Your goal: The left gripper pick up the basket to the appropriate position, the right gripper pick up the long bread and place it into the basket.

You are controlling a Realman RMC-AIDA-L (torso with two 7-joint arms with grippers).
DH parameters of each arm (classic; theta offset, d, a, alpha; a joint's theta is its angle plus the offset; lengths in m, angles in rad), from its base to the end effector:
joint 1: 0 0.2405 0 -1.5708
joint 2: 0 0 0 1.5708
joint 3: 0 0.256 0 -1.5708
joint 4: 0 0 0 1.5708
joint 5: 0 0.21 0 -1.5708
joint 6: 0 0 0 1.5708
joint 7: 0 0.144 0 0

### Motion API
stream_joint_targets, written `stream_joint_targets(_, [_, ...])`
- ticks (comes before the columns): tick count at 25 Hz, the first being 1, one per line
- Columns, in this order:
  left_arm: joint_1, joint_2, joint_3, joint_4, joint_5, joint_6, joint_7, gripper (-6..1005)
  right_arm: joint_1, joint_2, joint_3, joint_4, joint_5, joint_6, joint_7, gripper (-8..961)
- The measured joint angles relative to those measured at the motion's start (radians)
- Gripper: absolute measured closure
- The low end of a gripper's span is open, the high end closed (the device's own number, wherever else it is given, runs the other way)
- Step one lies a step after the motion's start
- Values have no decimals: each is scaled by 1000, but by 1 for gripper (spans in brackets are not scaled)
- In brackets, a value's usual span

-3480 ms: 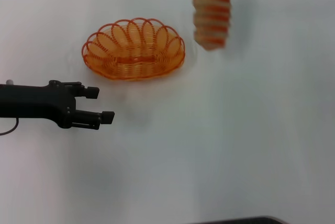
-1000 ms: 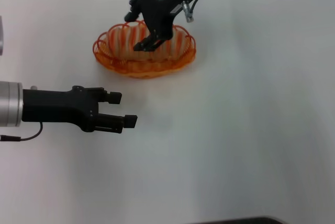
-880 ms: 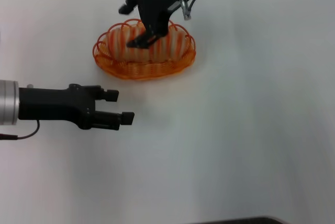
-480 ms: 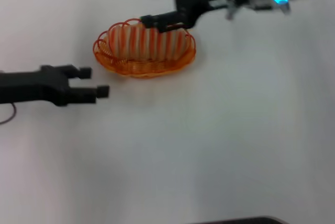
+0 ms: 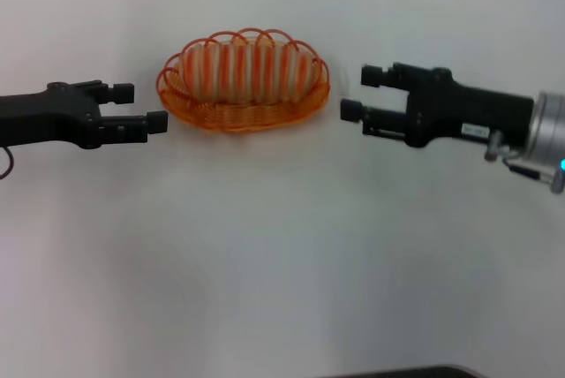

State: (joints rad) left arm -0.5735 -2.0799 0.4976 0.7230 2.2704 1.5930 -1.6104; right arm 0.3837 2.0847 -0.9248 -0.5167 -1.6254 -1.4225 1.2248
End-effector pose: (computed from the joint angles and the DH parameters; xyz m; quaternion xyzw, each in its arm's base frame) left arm -0.2792 0.3338 0.0160 -0.9196 -0.3230 -0.1868 0.1230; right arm 0.2858 0.3002 -0.0286 -0.9000 0.2542 0.3049 0.1799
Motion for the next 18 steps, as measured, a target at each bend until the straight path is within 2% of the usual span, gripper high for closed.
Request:
stream_joint_targets(5, [8, -17, 0, -3, 0, -20, 26, 112, 12, -1, 18, 54, 2, 13, -40, 218])
stream_joint_targets(11, [8, -17, -3, -4, 0, -22, 25, 112, 49, -3, 9, 79, -11, 32, -46, 218])
stream_joint_targets(18, [2, -16, -6, -4, -1, -19, 24, 111, 61, -3, 5, 82, -12, 34, -46, 218])
